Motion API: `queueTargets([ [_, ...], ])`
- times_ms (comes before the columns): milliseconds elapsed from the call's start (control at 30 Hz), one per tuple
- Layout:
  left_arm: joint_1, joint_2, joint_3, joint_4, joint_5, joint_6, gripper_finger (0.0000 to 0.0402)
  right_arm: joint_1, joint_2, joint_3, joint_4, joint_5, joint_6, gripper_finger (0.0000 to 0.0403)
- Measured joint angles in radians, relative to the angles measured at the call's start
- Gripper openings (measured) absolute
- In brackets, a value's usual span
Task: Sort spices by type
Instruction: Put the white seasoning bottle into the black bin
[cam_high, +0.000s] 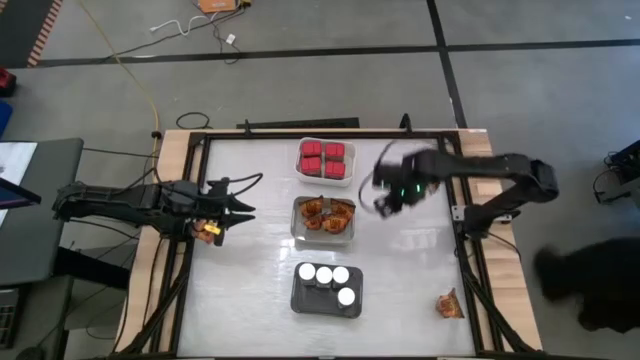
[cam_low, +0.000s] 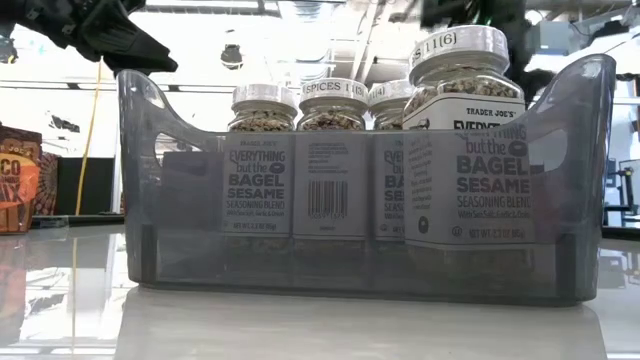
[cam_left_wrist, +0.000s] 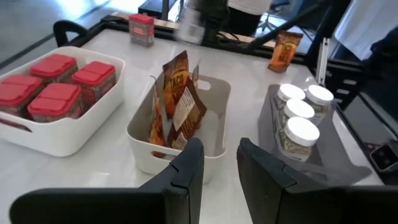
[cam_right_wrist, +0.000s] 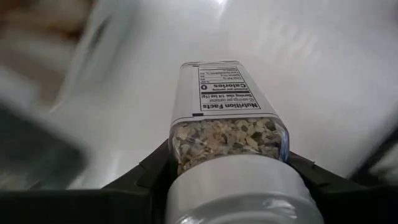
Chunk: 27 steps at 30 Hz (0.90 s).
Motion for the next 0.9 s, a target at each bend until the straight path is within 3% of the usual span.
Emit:
queueTargets([
  [233,0.000,0.001,0.000,0.002,0.004,0.006,0.0088,0.418,0.048,0.000,0.036,-0.067,0.651,0.0217],
  [433,0.000,0.001,0.000,0.003,0.004,0.001,0.0088,0.650,0.129,0.000,0.154,-0.094,1.111,0.0217],
  [667,0.000,0.001,0.000,0.003,-0.005,0.001,0.0088,0.752,0.267,0.000,0.299,-0.119,1.336,0.0217],
  [833,0.000,0.001,0.000,0.003,-0.007,0.000,0.0088,0.759,0.336,0.000,0.383,-0.157,1.367,0.0217],
  [900,0.000,0.001,0.000,0.003,-0.008,0.000,0.0088,0.758,0.352,0.001,0.406,-0.172,1.366,0.0234],
])
